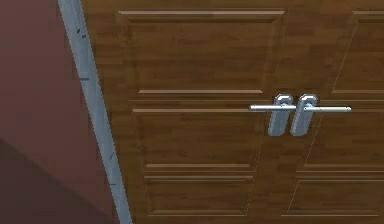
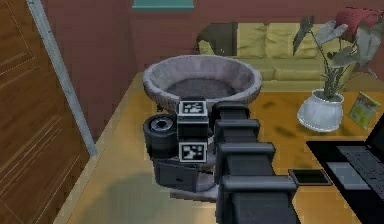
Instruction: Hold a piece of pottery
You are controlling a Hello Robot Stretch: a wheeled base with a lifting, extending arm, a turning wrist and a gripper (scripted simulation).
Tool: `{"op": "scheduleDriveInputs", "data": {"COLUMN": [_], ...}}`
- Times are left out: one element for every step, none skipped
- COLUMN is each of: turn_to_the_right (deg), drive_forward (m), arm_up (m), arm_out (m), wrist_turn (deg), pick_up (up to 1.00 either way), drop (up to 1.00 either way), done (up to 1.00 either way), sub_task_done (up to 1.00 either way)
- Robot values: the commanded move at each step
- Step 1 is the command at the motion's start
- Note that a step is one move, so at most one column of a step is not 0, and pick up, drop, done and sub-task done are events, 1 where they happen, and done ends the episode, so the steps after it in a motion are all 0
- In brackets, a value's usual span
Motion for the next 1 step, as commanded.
{"op": "scheduleDriveInputs", "data": {"turn_to_the_right": [0.0], "drive_forward": [0.00], "arm_up": [0.00], "arm_out": [0.00], "wrist_turn": [0.0], "pick_up": [1.00], "drop": [0.00], "done": [0.00], "sub_task_done": [0.00]}}
